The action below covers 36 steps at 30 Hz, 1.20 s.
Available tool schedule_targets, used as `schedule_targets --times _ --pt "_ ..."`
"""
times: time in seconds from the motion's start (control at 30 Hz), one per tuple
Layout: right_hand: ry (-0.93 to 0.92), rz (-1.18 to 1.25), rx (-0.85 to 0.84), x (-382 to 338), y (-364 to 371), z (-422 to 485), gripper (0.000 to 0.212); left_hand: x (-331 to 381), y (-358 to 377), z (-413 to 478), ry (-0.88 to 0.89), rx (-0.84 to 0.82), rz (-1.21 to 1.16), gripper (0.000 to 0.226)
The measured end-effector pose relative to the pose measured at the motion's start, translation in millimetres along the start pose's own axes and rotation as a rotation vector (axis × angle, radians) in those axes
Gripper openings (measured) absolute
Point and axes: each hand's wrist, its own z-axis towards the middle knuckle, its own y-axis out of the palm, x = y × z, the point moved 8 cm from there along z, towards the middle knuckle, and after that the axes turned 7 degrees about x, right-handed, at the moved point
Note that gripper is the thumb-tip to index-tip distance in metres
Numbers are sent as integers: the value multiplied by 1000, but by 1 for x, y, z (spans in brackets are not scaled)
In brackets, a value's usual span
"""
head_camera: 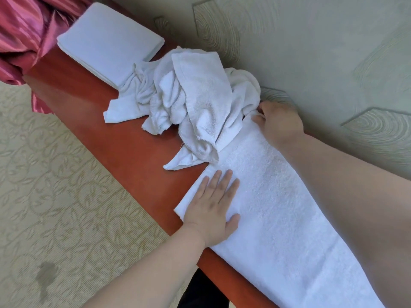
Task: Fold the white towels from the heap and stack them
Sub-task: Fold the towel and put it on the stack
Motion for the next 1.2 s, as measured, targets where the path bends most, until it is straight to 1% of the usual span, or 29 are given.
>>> schedule_targets --times 0.07,0.17,0.2,0.23,0.27,0.3,0.33,0.37,0.4,0.47,0.53,0.6,0.67,0.73,0.77,0.8,0.9,0.97,1.07,1.17,1.2 --pt "-5 -32 18 1 -4 3 31 0 5 0 15 -44 32 88" --pt "84 -99 117 -11 -27 -6 29 2 3 1 -4 -66 61 92" --pt "113 -73 154 -23 -34 -19 32 2 2 2 -13 -62 64 93" --pt "103 -21 154 -39 -35 -34 41 2 2 2 -16 -69 57 94" --pt "40 20 87 -55 -30 -53 51 2 4 2 -12 -76 49 94" --pt "-45 26 -33 -68 -18 -73 60 2 5 1 -3 -71 46 95" --pt "-113 -9 -166 -70 -6 -92 69 3 6 0 10 -53 42 95" --pt "-138 -62 -267 -61 2 -103 74 5 5 -2 32 -38 29 95" --pt "-120 -99 -326 -45 4 -107 76 8 5 -3 61 -20 23 95" --pt "-25 -151 -359 -18 3 -100 76 12 4 -2 101 23 38 95" --pt "34 -191 -381 -10 2 -94 77 12 2 -2 104 5 61 95" --pt "42 -182 -371 -21 2 -93 78 12 2 -2 93 7 95 96" --pt "-14 -102 -366 -38 0 -100 78 15 -6 5 72 50 82 93" --pt "-106 -58 -367 -47 2 -106 74 17 -22 30 36 165 16 78" --pt "-127 -32 -358 -47 4 -103 72 15 -29 46 14 208 -22 70" --pt "-134 4 -354 -45 5 -97 70 13 -34 62 6 226 -48 66" --pt "-123 98 -350 -38 0 -81 69 5 -25 81 13 136 -14 81" --pt "-87 141 -263 -32 -16 -82 65 2 -21 82 -4 88 14 86" --pt "-25 61 -141 -23 -40 -127 62 0 -22 82 -72 87 53 91" --pt "-1 2 -206 -13 -40 -173 68 6 -23 84 -147 57 42 90" --pt "7 -5 -236 -7 -36 -179 68 14 -29 92 -123 84 40 84"
